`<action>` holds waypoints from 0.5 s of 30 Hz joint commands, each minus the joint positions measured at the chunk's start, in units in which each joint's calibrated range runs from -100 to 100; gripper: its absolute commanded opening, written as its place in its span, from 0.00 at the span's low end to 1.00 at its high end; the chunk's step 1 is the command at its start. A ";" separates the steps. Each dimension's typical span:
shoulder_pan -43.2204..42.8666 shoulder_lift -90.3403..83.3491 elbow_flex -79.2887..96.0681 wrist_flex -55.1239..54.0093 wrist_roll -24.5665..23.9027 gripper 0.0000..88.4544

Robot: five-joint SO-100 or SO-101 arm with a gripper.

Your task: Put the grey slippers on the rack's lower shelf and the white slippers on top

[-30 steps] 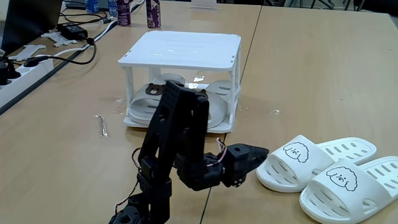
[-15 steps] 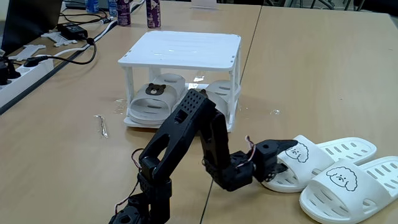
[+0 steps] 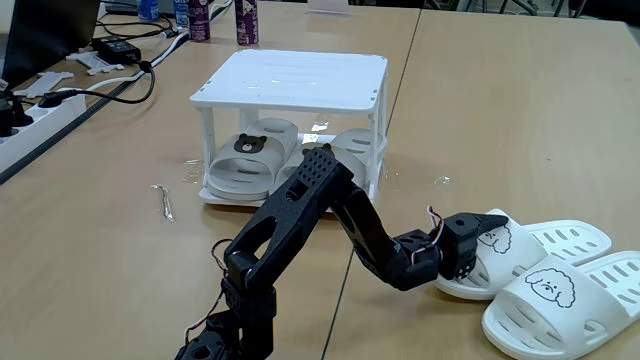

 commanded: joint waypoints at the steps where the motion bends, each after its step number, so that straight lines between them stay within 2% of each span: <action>1: 1.90 -16.83 -2.31 6.24 0.42 0.01; 15: 4.54 -61.59 -5.91 50.68 0.42 0.01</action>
